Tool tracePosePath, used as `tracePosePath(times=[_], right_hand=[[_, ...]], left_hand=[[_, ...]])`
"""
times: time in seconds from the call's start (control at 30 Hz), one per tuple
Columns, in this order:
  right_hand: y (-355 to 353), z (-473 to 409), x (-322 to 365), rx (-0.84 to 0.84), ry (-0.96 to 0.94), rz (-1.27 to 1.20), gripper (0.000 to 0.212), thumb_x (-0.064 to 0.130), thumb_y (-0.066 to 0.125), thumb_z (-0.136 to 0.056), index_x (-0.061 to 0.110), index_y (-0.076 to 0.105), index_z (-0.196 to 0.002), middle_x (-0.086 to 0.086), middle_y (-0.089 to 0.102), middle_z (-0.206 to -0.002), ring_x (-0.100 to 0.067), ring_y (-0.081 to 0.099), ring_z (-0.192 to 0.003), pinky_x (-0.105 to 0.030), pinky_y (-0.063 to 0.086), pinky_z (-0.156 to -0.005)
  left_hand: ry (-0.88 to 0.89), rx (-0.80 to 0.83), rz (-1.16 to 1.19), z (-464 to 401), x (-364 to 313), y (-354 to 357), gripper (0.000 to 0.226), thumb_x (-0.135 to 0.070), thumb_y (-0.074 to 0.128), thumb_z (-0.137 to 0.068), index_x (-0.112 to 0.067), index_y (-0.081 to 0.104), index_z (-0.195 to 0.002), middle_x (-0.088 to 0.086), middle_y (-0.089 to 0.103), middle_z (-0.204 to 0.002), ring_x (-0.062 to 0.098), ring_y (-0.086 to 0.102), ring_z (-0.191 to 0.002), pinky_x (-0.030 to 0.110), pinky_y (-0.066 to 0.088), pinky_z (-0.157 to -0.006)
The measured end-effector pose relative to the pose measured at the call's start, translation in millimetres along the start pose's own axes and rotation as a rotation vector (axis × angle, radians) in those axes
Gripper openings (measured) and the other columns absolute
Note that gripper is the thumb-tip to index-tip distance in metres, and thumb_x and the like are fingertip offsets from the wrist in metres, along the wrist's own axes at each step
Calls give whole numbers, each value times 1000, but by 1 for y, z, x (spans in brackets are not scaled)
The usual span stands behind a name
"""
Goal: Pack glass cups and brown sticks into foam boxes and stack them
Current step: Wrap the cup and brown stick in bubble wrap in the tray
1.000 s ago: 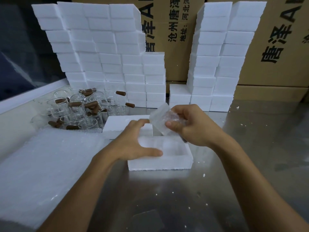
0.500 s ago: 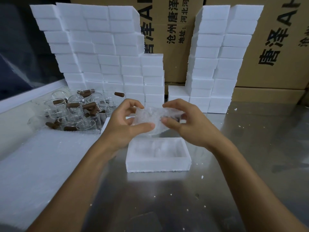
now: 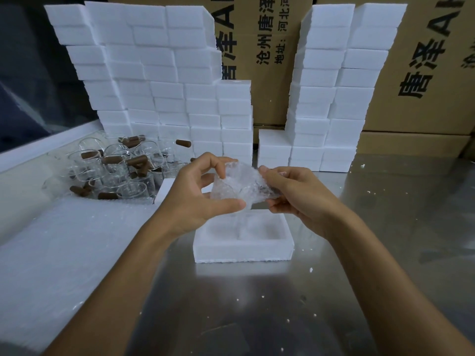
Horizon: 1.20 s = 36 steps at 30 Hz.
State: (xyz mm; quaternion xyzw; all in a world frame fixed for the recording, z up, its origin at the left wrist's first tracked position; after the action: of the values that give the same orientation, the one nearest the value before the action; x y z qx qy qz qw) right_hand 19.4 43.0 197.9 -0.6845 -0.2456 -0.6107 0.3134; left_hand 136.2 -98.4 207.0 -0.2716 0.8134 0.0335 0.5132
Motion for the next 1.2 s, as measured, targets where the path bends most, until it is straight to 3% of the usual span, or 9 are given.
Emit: tracePosePath(times=[0.23, 0.33, 0.43, 0.57, 0.73, 0.9, 1.03, 1.13, 1.2], right_hand=[[3, 0, -2, -24, 12, 10, 26, 33, 59, -99, 11, 65, -85, 1, 58, -62, -10, 52, -54, -22, 50, -56], [3, -2, 1, -57, -37, -92, 18, 23, 61, -98, 9, 67, -88, 2, 55, -60, -9, 48, -52, -21, 49, -54], [4, -3, 1, -61, -73, -56, 21, 22, 61, -98, 3, 68, -96, 1, 56, -60, -10, 49, -52, -22, 49, -55], [5, -5, -4, -56, -66, 47, 23, 24, 60, -98, 3, 69, -99, 0, 63, -66, -10, 55, -56, -22, 51, -57], [7, -9, -16, 13, -12, 209, 14, 29, 60, -98, 20, 69, -104, 1, 75, -83, -8, 64, -66, -22, 55, -67], [8, -13, -26, 66, 2, 383, 9, 30, 63, -96, 25, 69, -100, 7, 76, -83, -5, 69, -70, -22, 56, -70], [10, -13, -31, 143, 12, 528, 12, 30, 62, -97, 24, 69, -105, 3, 75, -92, -17, 70, -89, -34, 59, -85], [9, -10, -33, 179, 21, 595, 5, 28, 63, -97, 27, 67, -99, 3, 74, -90, -16, 68, -82, -28, 56, -77], [8, -9, -34, 168, 30, 585, 4, 26, 63, -96, 27, 67, -97, 3, 75, -89, -12, 66, -77, -22, 52, -70]], left_hand=[[-5, -38, 4, 0, 9, -2, 47, -30, 92, -49, -31, 52, -73, -5, 67, -117, 18, 65, -109, 41, 61, -75], [-44, -27, 37, 0, 14, -3, 53, -33, 92, -50, -32, 60, -92, -9, 67, -110, 15, 68, -103, 33, 60, -74], [-114, 9, 49, 1, 18, -3, 72, -38, 91, -51, -42, 60, -115, -11, 69, -115, 14, 69, -104, 28, 56, -84], [-170, 46, -49, 3, 22, -4, 72, -38, 90, -53, -48, 61, -118, -11, 60, -130, 15, 57, -123, 36, 48, -102], [-268, 141, -259, 8, 35, -7, 74, -26, 92, -62, -47, 57, -123, -17, 53, -123, -2, 57, -111, 9, 46, -79], [-283, 206, -455, 9, 44, -8, 70, -36, 84, -59, -45, 55, -122, -28, 50, -116, 0, 56, -107, 25, 49, -88], [-288, 269, -585, 10, 53, -8, 64, -30, 85, -66, -45, 54, -121, -18, 55, -120, 0, 54, -106, 17, 46, -84], [-290, 281, -618, 10, 56, -7, 65, -27, 84, -69, -45, 55, -124, -21, 53, -124, -2, 52, -104, 6, 37, -77], [-303, 282, -627, 10, 57, -7, 68, -28, 85, -70, -42, 55, -129, -19, 52, -129, 2, 50, -110, 12, 38, -83]])
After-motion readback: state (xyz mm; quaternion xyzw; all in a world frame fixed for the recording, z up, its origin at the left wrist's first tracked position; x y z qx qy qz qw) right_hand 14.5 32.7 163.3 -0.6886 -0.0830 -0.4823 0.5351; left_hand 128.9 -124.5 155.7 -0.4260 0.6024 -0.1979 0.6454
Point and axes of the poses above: each hand's wrist, its own z-axis away from the middle knuckle, its own y-axis out of the palm, x = y × z, the point moved 6 cm from there along -z, towards the middle knuckle
